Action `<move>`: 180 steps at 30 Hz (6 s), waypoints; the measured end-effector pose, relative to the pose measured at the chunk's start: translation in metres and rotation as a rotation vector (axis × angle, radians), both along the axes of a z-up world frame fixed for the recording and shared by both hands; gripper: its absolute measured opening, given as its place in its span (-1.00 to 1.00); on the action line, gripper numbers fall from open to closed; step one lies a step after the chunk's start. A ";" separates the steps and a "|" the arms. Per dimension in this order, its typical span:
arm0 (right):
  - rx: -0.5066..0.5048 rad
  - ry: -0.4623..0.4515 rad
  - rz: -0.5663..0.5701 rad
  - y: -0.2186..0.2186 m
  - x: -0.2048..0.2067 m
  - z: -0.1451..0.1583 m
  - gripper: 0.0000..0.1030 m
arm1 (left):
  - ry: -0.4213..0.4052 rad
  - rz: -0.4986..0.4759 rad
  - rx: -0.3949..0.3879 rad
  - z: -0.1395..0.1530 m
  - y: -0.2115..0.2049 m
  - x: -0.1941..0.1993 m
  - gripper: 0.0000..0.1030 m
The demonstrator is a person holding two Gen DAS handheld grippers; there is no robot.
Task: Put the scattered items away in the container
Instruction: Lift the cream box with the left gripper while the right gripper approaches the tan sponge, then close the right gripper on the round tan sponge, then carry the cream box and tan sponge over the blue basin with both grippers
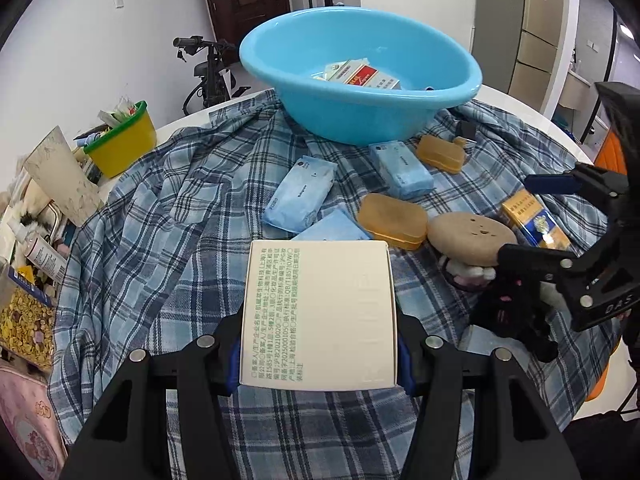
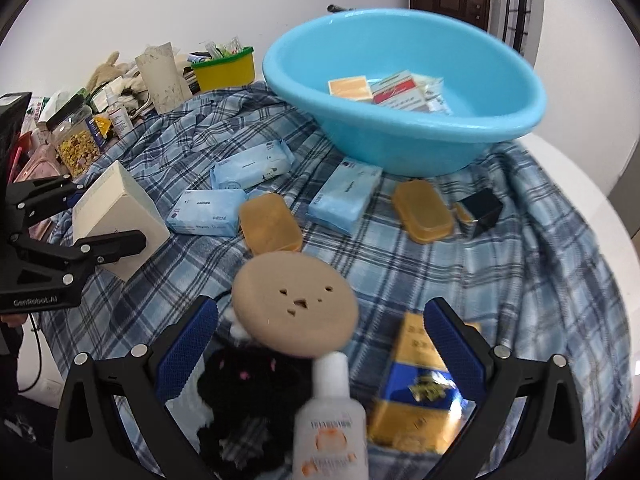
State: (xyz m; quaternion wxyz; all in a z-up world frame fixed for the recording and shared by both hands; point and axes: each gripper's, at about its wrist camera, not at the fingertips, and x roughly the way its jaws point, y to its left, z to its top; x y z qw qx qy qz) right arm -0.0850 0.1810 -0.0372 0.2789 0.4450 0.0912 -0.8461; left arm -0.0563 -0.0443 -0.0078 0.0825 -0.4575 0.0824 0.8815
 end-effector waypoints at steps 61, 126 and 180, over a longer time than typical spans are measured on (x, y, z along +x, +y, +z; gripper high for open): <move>-0.114 0.197 -0.249 0.078 0.080 0.042 0.49 | 0.116 0.029 0.103 0.026 0.041 0.056 0.15; -0.186 0.570 -0.247 0.052 0.062 0.162 0.50 | 0.458 0.001 0.157 0.170 0.068 0.027 0.15; -0.216 0.608 -0.279 0.033 -0.168 0.183 0.51 | 0.529 0.082 0.205 0.185 0.035 -0.232 0.15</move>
